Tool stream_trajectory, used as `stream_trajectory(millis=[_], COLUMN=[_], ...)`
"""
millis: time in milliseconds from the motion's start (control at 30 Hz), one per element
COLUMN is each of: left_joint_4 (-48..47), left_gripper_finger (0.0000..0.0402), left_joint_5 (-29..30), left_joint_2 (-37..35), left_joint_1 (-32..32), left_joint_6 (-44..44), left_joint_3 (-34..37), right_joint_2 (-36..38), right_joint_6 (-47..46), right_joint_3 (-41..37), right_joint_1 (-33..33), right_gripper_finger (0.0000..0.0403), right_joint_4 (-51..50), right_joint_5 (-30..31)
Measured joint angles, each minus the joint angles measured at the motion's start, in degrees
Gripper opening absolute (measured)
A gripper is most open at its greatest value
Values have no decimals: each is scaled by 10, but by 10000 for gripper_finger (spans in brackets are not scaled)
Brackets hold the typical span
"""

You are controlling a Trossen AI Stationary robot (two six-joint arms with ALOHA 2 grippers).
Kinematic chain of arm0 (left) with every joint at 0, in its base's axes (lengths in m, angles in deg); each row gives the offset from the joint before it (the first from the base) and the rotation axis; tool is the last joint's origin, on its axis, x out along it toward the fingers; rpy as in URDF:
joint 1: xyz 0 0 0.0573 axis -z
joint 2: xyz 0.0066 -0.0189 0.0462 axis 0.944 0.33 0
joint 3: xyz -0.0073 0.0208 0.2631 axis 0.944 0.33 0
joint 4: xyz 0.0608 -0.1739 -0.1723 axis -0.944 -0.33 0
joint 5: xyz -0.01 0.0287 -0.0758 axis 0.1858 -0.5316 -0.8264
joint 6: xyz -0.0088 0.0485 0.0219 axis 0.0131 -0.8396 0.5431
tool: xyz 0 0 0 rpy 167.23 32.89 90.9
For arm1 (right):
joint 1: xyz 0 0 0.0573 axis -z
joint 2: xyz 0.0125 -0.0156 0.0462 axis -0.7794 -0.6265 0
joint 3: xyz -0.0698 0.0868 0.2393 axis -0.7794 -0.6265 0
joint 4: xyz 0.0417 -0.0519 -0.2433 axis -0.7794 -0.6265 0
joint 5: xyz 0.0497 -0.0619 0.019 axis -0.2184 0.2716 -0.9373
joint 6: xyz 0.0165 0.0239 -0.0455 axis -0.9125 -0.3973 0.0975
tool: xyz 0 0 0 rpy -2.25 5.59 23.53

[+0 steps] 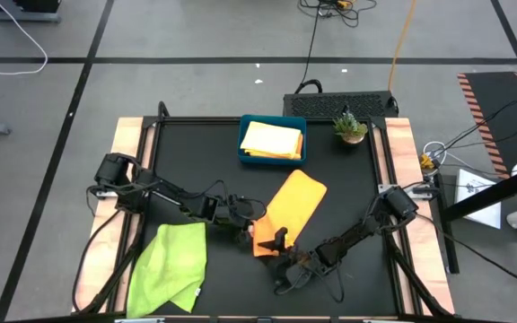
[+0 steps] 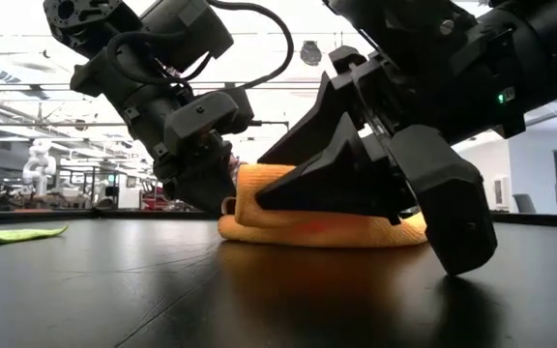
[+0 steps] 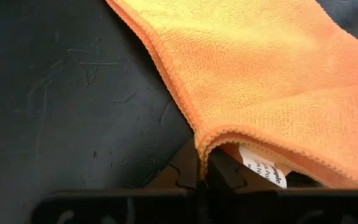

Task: Fold microfiber towels
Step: Fold the orange microfiber cloth

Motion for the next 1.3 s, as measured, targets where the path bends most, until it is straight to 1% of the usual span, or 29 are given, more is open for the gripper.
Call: stream_trajectory(millis=[200,400,467,633,800,967,1133,1300], left_joint_4=[0,-2,-2,-8,-8,-14,-11,-11], left_gripper_finger=[5,11,5,6,4,3,2,1], left_joint_5=[0,-1,-2,-19,-16,36,101,142], left_joint_2=[0,0,0,-6,-41,-96,-142,-155], left_joint_1=[0,0,2,17,60,125,185,223], left_joint_6=[-1,-1,-2,-12,-29,-46,-61,-62], left_joint_3=[0,0,0,0,0,0,0,-1], right_joint_2=[0,2,7,39,84,125,164,200], right_joint_6=[-13,-13,-12,-20,-43,-75,-102,-126], right_joint_3=[0,-1,-1,-2,-2,-4,-25,-56], right_joint_1=[0,-12,-18,-36,-58,-74,-88,-103], right_gripper_finger=[107,23,6,4,1,1,1,0], right_joint_4=[-7,-5,-8,-16,-49,-91,-90,-67], right_joint_5=[-2,-3,-3,-2,-2,-2,-2,-2])
